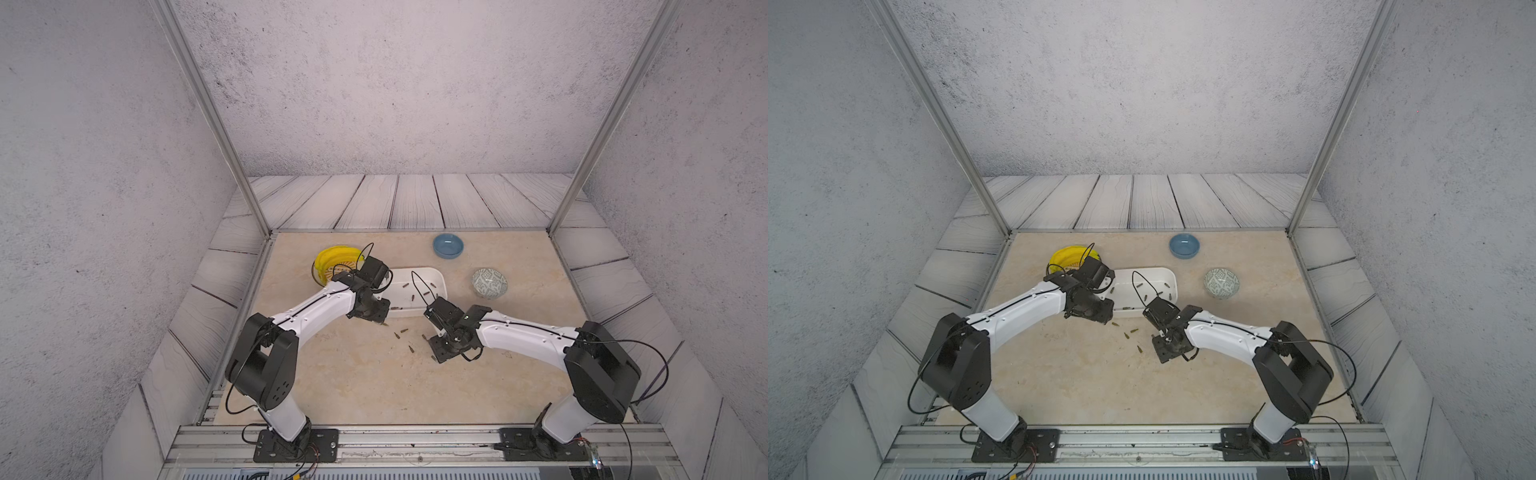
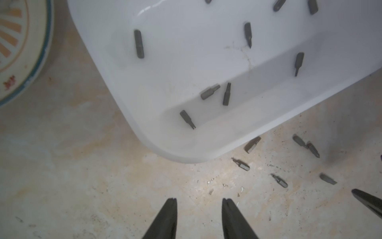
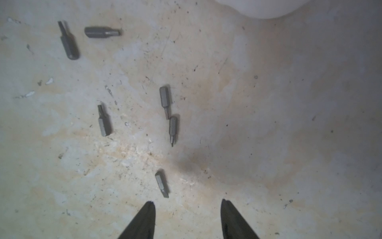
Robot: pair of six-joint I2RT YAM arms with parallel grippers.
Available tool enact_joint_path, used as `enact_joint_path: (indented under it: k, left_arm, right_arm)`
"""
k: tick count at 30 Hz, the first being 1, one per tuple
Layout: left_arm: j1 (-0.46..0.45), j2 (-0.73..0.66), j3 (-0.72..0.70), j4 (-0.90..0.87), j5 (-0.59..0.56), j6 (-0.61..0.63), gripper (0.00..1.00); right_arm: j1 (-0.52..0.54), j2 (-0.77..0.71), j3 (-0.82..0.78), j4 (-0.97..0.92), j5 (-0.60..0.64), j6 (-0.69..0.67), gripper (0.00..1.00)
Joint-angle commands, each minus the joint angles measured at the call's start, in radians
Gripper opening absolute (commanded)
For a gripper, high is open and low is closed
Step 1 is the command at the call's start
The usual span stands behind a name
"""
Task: Put the bit on the desktop into the storage box
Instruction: Place the screwdriver bit in the storage box, then adjust the storage box at the center of the board.
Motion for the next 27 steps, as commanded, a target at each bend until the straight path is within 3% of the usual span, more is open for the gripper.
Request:
enact_joint_path:
  k: [1, 18, 27]
  left_arm:
    - [0.004, -0.043, -0.026, 0.037, 0.007, -0.029, 0.41]
    - [0.004, 0.175, 0.125, 0.070, 0.013, 0.004, 0.40]
    - [-0.012, 0.109, 0.024, 0.110, -0.010, -0.009, 0.40]
  right_arm:
    - [0.001, 0.022, 0.017, -0.012, 0.025, 0.011, 0.55]
    - [0.001, 0.005, 0.005, -0.018, 0.040, 0.017, 0.55]
    - [0.001, 0.007, 0.002, -0.018, 0.042, 0.017, 0.55]
